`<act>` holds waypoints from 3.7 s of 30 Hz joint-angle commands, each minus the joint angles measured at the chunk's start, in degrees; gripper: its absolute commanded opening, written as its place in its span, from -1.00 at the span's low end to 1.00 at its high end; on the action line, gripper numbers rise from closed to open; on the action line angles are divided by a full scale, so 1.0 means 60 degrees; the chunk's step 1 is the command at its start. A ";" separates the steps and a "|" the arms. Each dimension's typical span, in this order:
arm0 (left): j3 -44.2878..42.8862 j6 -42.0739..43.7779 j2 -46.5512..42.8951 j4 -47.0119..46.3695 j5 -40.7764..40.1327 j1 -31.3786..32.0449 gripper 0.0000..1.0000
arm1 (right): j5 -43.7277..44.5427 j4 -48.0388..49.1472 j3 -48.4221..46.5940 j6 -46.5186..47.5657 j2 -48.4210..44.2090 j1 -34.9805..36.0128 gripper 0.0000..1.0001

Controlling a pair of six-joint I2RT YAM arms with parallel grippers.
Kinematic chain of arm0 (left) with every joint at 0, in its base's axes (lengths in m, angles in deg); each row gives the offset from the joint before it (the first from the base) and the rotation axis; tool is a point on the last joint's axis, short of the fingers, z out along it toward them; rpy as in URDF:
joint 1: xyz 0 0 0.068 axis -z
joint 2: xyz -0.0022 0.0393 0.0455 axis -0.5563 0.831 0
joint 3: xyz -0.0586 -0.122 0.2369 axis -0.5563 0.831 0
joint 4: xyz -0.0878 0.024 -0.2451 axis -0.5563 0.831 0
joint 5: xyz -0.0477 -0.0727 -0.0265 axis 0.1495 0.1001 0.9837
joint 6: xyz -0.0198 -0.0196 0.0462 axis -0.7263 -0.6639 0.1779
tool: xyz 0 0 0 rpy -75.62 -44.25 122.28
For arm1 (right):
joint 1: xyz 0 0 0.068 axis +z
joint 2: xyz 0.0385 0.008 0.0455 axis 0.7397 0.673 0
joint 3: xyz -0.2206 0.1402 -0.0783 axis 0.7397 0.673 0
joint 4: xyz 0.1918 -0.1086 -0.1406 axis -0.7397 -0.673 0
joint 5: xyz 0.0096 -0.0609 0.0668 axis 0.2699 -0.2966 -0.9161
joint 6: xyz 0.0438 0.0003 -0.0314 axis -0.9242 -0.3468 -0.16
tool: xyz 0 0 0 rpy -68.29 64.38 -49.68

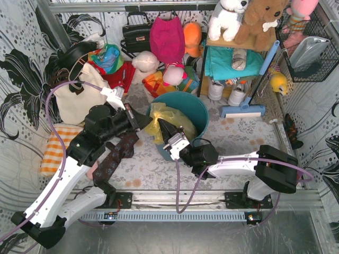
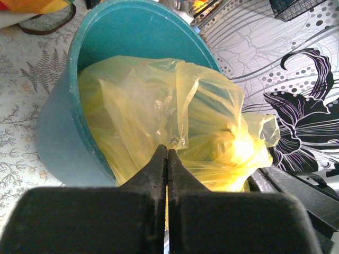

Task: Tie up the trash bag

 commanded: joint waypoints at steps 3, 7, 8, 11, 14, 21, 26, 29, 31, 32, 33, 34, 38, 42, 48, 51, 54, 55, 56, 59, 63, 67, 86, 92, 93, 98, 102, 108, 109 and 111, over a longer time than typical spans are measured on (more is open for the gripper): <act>0.0352 -0.0377 -0.0130 -0.1117 0.0782 0.0035 -1.00 | -0.0120 0.1111 -0.0617 0.0332 0.0167 -0.0019 -1.00; 0.0304 -0.0381 -0.0212 -0.1342 0.1093 0.0035 -0.88 | -0.0330 0.1156 -0.0633 0.0308 0.0319 -0.0019 -1.00; 0.0227 -0.0308 -0.0254 -0.1295 0.1090 0.0033 -0.73 | -0.0406 0.1135 -0.0605 0.0233 0.0331 -0.0013 -1.00; -0.0206 0.0120 -0.0339 -0.0552 0.0769 0.0027 -0.27 | -0.0596 0.0807 -0.0541 0.0111 0.0256 -0.0019 -1.00; -0.0864 0.0671 -0.0443 0.0311 0.0141 0.0021 -0.08 | -0.0668 0.0602 -0.0490 0.0057 0.0162 -0.0019 -1.00; -0.2045 0.1415 -0.0565 0.1511 -0.1159 0.0030 -0.05 | -0.0766 0.0276 -0.0639 0.0172 0.0197 -0.0017 -1.00; -0.2090 0.1404 -0.0457 0.1498 -0.1224 0.0033 -0.05 | -0.0791 0.0334 -0.0807 0.0291 0.0376 -0.0019 -1.00; -0.1961 0.1352 -0.0261 0.1196 -0.1198 0.0024 -0.01 | -0.0798 0.0532 -0.0870 0.0387 0.0465 -0.0018 -1.00; -0.1984 0.1298 -0.0070 0.0892 -0.1044 0.0033 -0.01 | -0.0796 0.0578 -0.0899 0.0429 0.0474 -0.0012 -1.00; -0.2025 0.1268 0.0029 0.0746 -0.0960 0.0028 -0.01 | -0.0828 0.0564 -0.0902 0.0435 0.0467 -0.0018 -1.00; -0.2082 0.1227 0.0120 0.0641 -0.0931 0.0031 -0.01 | -0.0875 0.0511 -0.0903 0.0437 0.0450 -0.0015 -1.00; -0.2140 0.1165 0.0184 0.0531 -0.0938 0.0024 -0.01 | -0.0910 0.0461 -0.0906 0.0454 0.0453 -0.0018 -1.00; -0.2372 0.0946 0.0439 0.0301 -0.0944 0.0028 0.01 | -0.1009 0.0519 -0.1007 0.0602 0.0577 -0.0015 -1.00; -0.2506 0.0859 0.0694 0.0464 -0.0874 0.0031 0.05 | -0.1123 0.0560 -0.1127 0.0641 0.0633 -0.0019 -1.00; -0.2391 0.0691 0.0779 0.0235 -0.0759 0.0032 -0.01 | -0.1108 0.0539 -0.1102 0.0627 0.0624 -0.0019 -1.00; -0.2437 0.0680 0.0754 0.0332 -0.0716 0.0033 -0.01 | -0.1026 0.0624 -0.1031 0.0678 0.0589 -0.0018 -1.00; -0.2429 0.0669 0.0766 0.0499 -0.0667 0.0035 -0.01 | -0.1009 0.0638 -0.1032 0.0697 0.0563 -0.0011 -1.00; -0.2410 0.0660 0.0772 0.0561 -0.0638 0.0028 -0.02 | -0.1008 0.0641 -0.1027 0.0697 0.0563 -0.0018 -1.00; -0.2362 0.0646 0.0770 0.0585 -0.0615 0.0031 -0.03 | -0.1027 0.0642 -0.1034 0.0712 0.0562 -0.0008 -1.00; -0.2250 0.0582 0.0700 0.0659 -0.0574 0.0023 -0.09 | -0.0989 0.0689 -0.1035 0.0741 0.0556 -0.0016 -1.00; -0.2208 0.0540 0.0615 0.0810 -0.0583 0.0027 -0.17 | -0.0898 0.0765 -0.1018 0.0812 0.0562 -0.0019 -1.00; -0.2166 0.0471 0.0505 0.0800 -0.0509 0.0035 -0.22 | -0.0862 0.0774 -0.1005 0.0831 0.0577 -0.0011 -1.00; -0.1842 0.0263 0.0518 0.0800 0.0000 0.0031 -0.16 | -0.0817 0.0818 -0.1031 0.0888 0.0599 -0.0011 -1.00; -0.1878 0.0233 0.0470 0.0731 -0.0021 0.0027 -0.71 | -0.0820 0.0906 -0.0976 0.0846 0.0592 -0.0018 -1.00; -0.1886 0.0225 0.0477 0.0727 -0.0001 0.0021 -0.79 | -0.0817 0.0931 -0.0969 0.0846 0.0603 -0.0019 -0.96; -0.1871 0.0231 0.0496 0.0712 0.0083 0.0035 -1.00 | -0.0762 0.1107 -0.0976 0.0886 0.0650 -0.0017 -0.77; -0.1864 0.0268 0.0418 0.0775 -0.0180 0.0035 -1.00 | -0.0743 0.1140 -0.0880 0.0871 0.0602 -0.0015 -0.64; -0.1811 0.0250 0.0146 0.0696 -0.0793 0.0034 -1.00 | -0.0672 0.1140 -0.0581 0.0743 0.0318 0.0021 -0.47; -0.1755 0.0201 0.0085 0.0567 -0.0862 0.0035 -1.00 | -0.0659 0.1140 -0.0516 0.0686 0.0250 0.0045 -0.45; -0.1545 0.0034 -0.0037 0.0214 -0.0854 0.0033 -1.00 | -0.0647 0.1028 -0.0369 0.0537 0.0086 0.0115 -0.42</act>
